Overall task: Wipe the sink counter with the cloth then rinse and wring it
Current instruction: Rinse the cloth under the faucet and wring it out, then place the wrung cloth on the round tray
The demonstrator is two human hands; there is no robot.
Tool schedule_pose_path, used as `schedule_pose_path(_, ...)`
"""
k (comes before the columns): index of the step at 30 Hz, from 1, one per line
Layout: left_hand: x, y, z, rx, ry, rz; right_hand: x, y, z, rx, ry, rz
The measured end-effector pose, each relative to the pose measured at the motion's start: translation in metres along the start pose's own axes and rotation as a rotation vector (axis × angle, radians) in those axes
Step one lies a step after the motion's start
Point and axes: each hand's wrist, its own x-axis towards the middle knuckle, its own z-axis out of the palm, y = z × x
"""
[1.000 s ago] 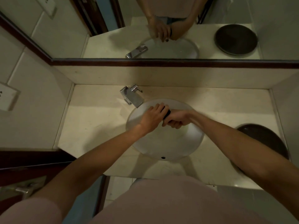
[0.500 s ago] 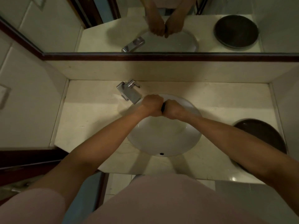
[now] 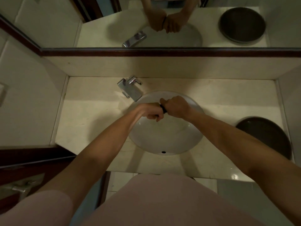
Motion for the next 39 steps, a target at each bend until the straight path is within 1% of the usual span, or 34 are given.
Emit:
schedule_pose_path(3,0.001,-0.01,0.011,-0.068,-0.12,-0.051,-0.001,0.0,0.008,-0.024,-0.016,-0.077)
schedule_pose_path(5,0.0,-0.017,0.014,-0.167,-0.192,-0.014,0.0,-0.001,0.008,-0.003,-0.005,-0.112)
schedule_pose_path(7,-0.005,-0.023,0.013,-0.226,-0.227,0.018,0.002,-0.001,0.005,0.004,0.005,-0.127)
schedule_pose_path(9,-0.01,-0.023,0.009,-0.214,-0.227,0.057,0.002,-0.002,0.0,-0.012,-0.005,-0.123)
schedule_pose_path(12,-0.016,-0.019,0.006,-0.139,-0.153,0.087,0.001,-0.005,-0.012,-0.041,-0.064,-0.075)
schedule_pose_path(15,-0.019,-0.022,0.006,-0.01,0.011,0.109,-0.003,-0.015,-0.018,-0.048,-0.08,0.008)
schedule_pose_path(17,-0.02,-0.03,0.007,0.044,0.121,0.129,-0.006,-0.025,-0.018,0.007,-0.085,0.054)
schedule_pose_path(20,-0.023,-0.048,0.009,0.041,0.189,0.147,-0.011,-0.036,-0.014,0.184,-0.094,0.079)
schedule_pose_path(23,-0.022,-0.071,0.016,0.002,0.265,0.184,-0.023,-0.049,-0.012,0.29,-0.074,0.108)
schedule_pose_path(26,-0.016,-0.09,0.032,0.035,0.345,0.23,-0.042,-0.068,0.001,0.49,-0.114,0.216)
schedule_pose_path(28,-0.014,-0.095,0.044,0.095,0.374,0.263,-0.057,-0.078,0.013,0.66,-0.085,0.322)
schedule_pose_path(30,-0.013,-0.097,0.057,0.058,0.446,0.335,-0.072,-0.086,0.023,0.857,0.023,0.43)
schedule_pose_path(32,-0.015,-0.093,0.071,0.002,0.564,0.436,-0.087,-0.093,0.027,1.101,0.177,0.596)
schedule_pose_path(35,-0.02,-0.075,0.092,0.097,0.675,0.581,-0.111,-0.09,0.033,1.447,0.342,0.846)
schedule_pose_path(37,-0.024,-0.056,0.104,0.202,0.675,0.607,-0.132,-0.081,0.03,1.575,0.401,0.943)
schedule_pose_path(39,-0.026,-0.035,0.115,0.32,0.611,0.581,-0.158,-0.073,0.024,1.66,0.475,1.009)
